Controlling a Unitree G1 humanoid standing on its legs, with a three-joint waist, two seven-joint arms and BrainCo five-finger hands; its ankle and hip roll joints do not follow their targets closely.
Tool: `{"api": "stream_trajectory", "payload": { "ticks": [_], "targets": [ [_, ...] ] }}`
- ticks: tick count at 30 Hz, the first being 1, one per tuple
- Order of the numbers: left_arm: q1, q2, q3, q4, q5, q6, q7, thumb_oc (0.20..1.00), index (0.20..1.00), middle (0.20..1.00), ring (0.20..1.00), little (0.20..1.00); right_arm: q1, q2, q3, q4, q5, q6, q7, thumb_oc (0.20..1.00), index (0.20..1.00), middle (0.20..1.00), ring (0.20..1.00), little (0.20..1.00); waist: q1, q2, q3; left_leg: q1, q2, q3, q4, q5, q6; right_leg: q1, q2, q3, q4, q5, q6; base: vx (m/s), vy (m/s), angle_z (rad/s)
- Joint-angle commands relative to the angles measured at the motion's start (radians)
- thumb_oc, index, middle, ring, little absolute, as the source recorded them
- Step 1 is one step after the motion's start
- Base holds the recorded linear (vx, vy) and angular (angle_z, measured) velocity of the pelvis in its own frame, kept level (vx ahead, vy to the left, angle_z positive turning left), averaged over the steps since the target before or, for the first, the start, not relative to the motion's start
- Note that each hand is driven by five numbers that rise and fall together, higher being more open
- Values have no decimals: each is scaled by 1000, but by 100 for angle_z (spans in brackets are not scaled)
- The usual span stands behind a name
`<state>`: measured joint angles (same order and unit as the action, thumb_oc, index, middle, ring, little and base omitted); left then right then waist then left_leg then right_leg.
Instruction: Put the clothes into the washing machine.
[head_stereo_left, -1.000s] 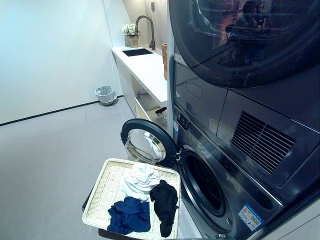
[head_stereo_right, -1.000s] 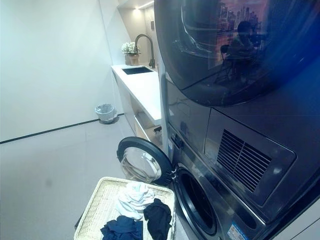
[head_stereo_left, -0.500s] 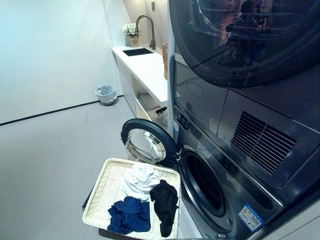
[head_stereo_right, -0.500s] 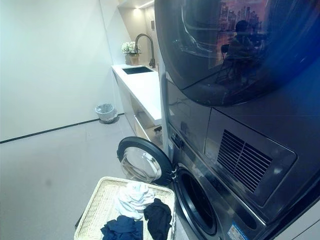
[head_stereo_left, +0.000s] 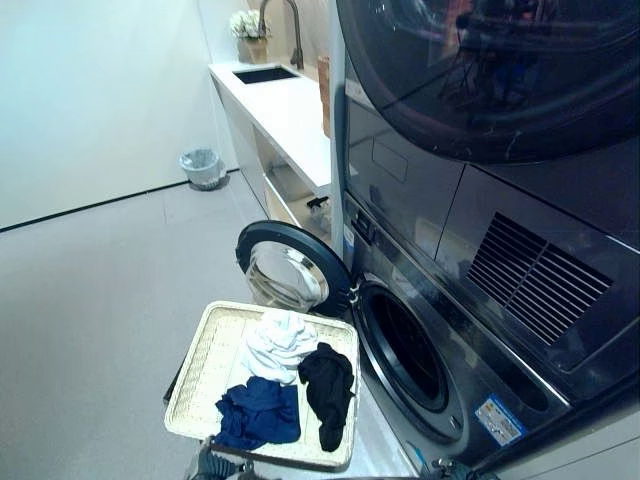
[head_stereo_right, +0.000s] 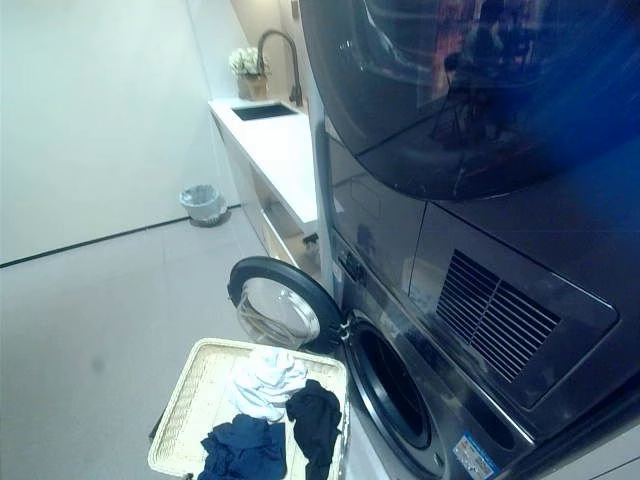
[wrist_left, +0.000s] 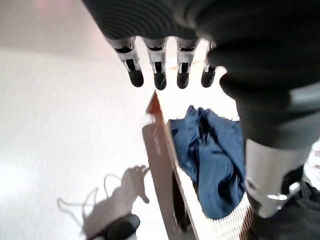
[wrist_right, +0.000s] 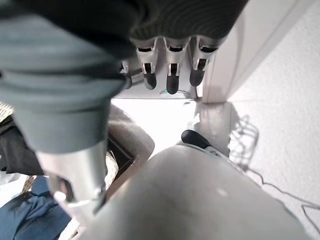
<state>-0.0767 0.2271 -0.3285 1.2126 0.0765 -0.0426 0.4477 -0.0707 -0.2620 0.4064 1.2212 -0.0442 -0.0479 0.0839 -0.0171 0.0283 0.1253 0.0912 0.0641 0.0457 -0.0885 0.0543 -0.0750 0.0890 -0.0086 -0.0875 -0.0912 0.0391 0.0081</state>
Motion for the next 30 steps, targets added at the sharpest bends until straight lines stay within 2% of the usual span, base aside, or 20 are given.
{"api": "stream_trajectory", "payload": {
  "ticks": [1,2,7,9,10,11,13,17,23,27,30],
  "targets": [
    [-162,35,-53,21,65,16,120,1000,1000,1000,1000,1000,-111,-8,65,7,45,-44,-9,1000,1000,1000,1000,1000,-22,-47,100,-10,-101,53,38,-78,76,-56,-27,32,48,12,78,-254,104,-28],
    [-212,41,-73,19,50,32,148,1000,1000,1000,1000,1000,-143,-20,79,1,54,-59,-9,1000,1000,1000,1000,1000,-31,-47,147,-55,-101,62,65,-76,75,-102,-28,49,60,23,75,-194,87,-26],
    [-274,45,-82,17,23,40,176,1000,1000,1000,1000,1000,-178,-35,93,-13,54,-76,-4,1000,1000,1000,1000,1000,-47,-49,211,-121,-109,78,119,-78,74,-165,-32,74,77,40,72,-119,65,-20],
    [-351,44,-82,30,-13,54,202,1000,1000,1000,1000,1000,-237,-42,112,-30,54,-70,-6,1000,1000,1000,1000,1000,-66,-63,281,-226,-124,96,226,-97,67,-250,-49,95,89,71,73,-172,101,-22],
    [-352,44,-82,30,-13,54,202,1000,1000,1000,1000,1000,-237,-42,112,-30,54,-70,-6,1000,1000,1000,1000,1000,-66,-63,281,-227,-124,96,227,-98,67,-251,-49,95,89,71,73,-107,87,-33],
    [-399,53,-79,46,-38,48,213,1000,1000,1000,1000,1000,-278,-42,122,-30,76,-66,-17,1000,1000,1000,1000,1000,-79,-75,317,-289,-130,101,295,-116,64,-311,-61,107,102,89,73,-59,51,-26],
    [-429,62,-74,58,-53,47,209,1000,1000,1000,1000,1000,-300,-41,126,-29,91,-64,-18,1000,1000,1000,1000,1000,-86,-81,330,-313,-130,107,320,-126,62,-337,-66,111,103,97,74,-68,56,-14],
    [-560,134,-30,102,-119,56,190,1000,1000,1000,1000,1000,-392,-22,147,-62,146,-68,-25,1000,1000,1000,1000,1000,-111,-130,392,-429,-124,131,409,-155,59,-465,-62,131,135,119,78,-90,36,-28],
    [-634,180,-17,121,-180,71,182,1000,1000,1000,1000,1000,-415,-15,163,-114,183,-69,-40,1000,1000,1000,1000,1000,-135,-156,395,-530,-129,133,458,-166,54,-576,-61,135,166,129,79,-50,51,-18],
    [-694,204,-14,145,-195,116,202,1000,1000,1000,1000,1000,-429,-16,174,-146,197,-61,-53,1000,1000,1000,1000,1000,-152,-173,395,-602,-131,132,508,-183,48,-644,-62,128,180,137,77,-20,29,-4],
    [-749,237,-15,182,-214,210,220,1000,1000,1000,1000,1000,-436,-30,186,-181,240,-59,-63,1000,1000,1000,1000,1000,-174,-194,395,-684,-129,134,581,-212,39,-715,-69,121,195,148,75,-6,17,-4]
  ]
}}
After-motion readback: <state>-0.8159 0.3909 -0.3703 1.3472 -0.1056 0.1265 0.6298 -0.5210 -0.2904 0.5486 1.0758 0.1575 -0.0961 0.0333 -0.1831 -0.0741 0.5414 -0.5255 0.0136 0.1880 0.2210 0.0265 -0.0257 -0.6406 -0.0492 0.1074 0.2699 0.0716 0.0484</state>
